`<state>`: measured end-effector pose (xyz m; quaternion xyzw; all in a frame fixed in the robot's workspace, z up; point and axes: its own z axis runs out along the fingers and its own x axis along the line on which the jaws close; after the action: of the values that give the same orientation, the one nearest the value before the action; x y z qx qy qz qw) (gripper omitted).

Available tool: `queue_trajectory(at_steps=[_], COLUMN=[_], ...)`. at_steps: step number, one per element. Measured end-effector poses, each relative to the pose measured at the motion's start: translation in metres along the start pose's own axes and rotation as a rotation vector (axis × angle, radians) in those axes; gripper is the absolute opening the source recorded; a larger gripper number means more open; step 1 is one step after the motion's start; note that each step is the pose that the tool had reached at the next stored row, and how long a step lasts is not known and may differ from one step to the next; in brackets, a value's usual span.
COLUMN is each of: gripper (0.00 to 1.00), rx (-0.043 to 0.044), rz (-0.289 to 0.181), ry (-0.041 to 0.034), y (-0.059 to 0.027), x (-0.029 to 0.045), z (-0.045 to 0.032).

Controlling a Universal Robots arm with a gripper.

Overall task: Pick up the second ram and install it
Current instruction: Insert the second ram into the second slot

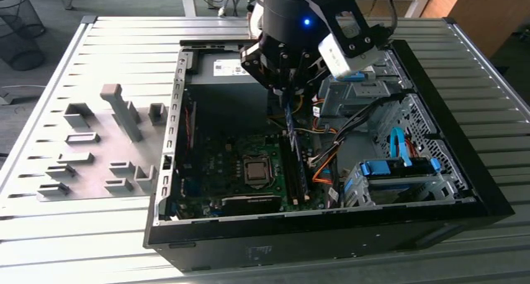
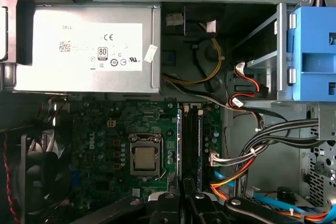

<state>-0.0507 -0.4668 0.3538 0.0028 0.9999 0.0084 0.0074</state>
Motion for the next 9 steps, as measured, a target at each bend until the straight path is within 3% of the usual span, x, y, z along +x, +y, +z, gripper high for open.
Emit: queue_trajectory(at_steps=[9], gripper=[0.14], rx=[0.0], rz=[-0.001], ry=[0.0], y=[-0.0002], x=[-0.0001], z=[0.0131])
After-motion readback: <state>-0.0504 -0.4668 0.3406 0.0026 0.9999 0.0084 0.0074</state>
